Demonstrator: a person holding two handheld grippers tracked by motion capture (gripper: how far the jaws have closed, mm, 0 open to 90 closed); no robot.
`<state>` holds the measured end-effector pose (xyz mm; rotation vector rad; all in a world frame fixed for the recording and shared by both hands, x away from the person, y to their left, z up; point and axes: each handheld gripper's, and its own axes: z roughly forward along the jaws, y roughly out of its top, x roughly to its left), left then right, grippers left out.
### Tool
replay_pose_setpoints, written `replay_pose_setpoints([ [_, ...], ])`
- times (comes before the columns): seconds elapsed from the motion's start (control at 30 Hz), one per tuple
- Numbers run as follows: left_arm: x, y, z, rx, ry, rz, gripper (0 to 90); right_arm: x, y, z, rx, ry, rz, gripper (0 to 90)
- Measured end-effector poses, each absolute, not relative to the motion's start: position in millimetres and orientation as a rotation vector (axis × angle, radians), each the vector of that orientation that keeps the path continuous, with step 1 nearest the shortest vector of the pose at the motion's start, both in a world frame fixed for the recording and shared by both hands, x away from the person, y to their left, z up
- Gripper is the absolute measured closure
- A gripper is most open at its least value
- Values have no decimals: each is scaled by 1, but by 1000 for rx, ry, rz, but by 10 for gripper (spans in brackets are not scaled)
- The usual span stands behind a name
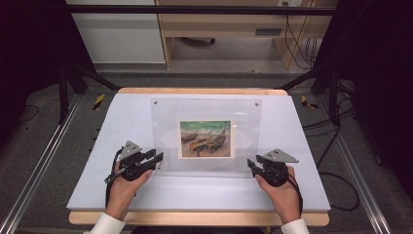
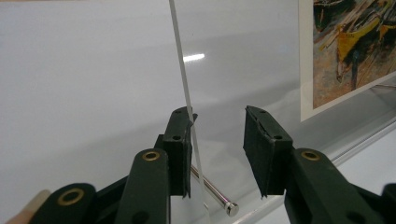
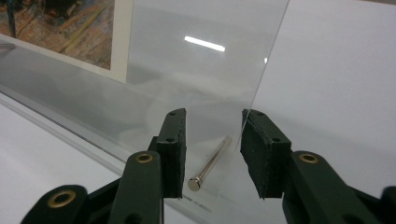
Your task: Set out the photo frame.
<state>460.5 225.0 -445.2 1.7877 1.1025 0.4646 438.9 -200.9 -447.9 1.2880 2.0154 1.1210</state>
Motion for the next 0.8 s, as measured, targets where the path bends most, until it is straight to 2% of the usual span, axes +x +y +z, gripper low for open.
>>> replay_pose_setpoints([
  [0.8, 453, 223, -447, 1786, 1116, 479, 637, 431, -199, -450, 1304, 2005, 1103, 643],
])
